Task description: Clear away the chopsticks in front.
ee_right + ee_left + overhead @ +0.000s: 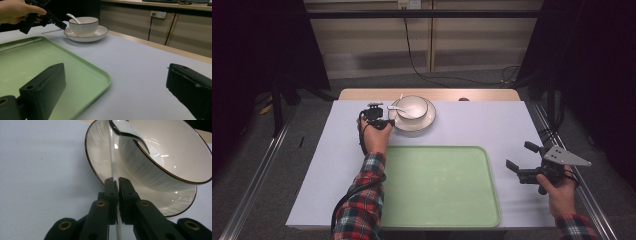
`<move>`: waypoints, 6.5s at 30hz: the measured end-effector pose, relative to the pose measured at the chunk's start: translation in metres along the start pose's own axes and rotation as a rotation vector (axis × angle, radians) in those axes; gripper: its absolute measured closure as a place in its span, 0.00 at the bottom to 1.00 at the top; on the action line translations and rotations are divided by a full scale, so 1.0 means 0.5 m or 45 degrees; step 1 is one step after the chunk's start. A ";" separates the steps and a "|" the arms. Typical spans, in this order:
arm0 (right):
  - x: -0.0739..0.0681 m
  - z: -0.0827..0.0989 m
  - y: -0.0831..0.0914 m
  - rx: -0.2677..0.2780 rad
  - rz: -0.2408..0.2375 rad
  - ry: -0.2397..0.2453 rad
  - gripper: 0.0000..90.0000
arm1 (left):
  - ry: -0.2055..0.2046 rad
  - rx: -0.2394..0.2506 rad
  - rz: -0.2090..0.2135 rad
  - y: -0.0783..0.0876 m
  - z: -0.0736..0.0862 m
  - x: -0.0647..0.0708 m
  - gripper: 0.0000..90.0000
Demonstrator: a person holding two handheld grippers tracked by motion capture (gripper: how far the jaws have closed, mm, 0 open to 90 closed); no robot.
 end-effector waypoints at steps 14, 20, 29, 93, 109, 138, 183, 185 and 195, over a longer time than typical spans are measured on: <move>0.000 0.000 0.000 -0.001 0.008 -0.003 0.02 | -0.013 -0.031 -0.014 0.002 0.006 0.000 0.95; -0.001 0.000 -0.002 -0.002 -0.003 0.004 0.02 | 0.010 -0.059 -0.017 0.001 0.020 -0.002 0.95; -0.001 0.000 -0.002 -0.001 -0.002 0.005 0.02 | 0.039 -0.110 -0.034 0.011 0.023 -0.004 0.96; -0.001 -0.003 0.003 0.008 0.009 0.000 0.02 | 0.304 0.048 -0.003 0.251 0.208 -0.014 0.96; -0.003 -0.004 0.001 0.011 0.007 0.009 0.02 | 0.340 0.099 0.012 0.279 0.242 0.001 0.96; -0.004 -0.005 0.001 0.014 0.009 0.009 0.02 | 0.339 0.075 0.001 0.290 0.282 0.012 0.96; -0.004 -0.009 0.004 0.018 0.023 0.018 0.02 | 0.356 0.080 -0.045 0.324 0.327 -0.008 0.96; -0.005 -0.009 0.004 0.020 0.017 0.018 0.02 | 0.355 0.079 -0.044 0.324 0.329 -0.010 0.96; -0.005 -0.010 0.004 0.022 0.017 0.018 0.02 | 0.350 0.070 -0.037 0.327 0.337 -0.010 0.96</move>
Point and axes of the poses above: each handheld gripper's, and its own axes: y roughly backward along the jaws, z roughly out of its underside, x roughly to its right, the point moved 7 cm from there along -y, roughly forward along the jaws, and after that the axes turned 6 degrees about -z, right-handed, at the moved point
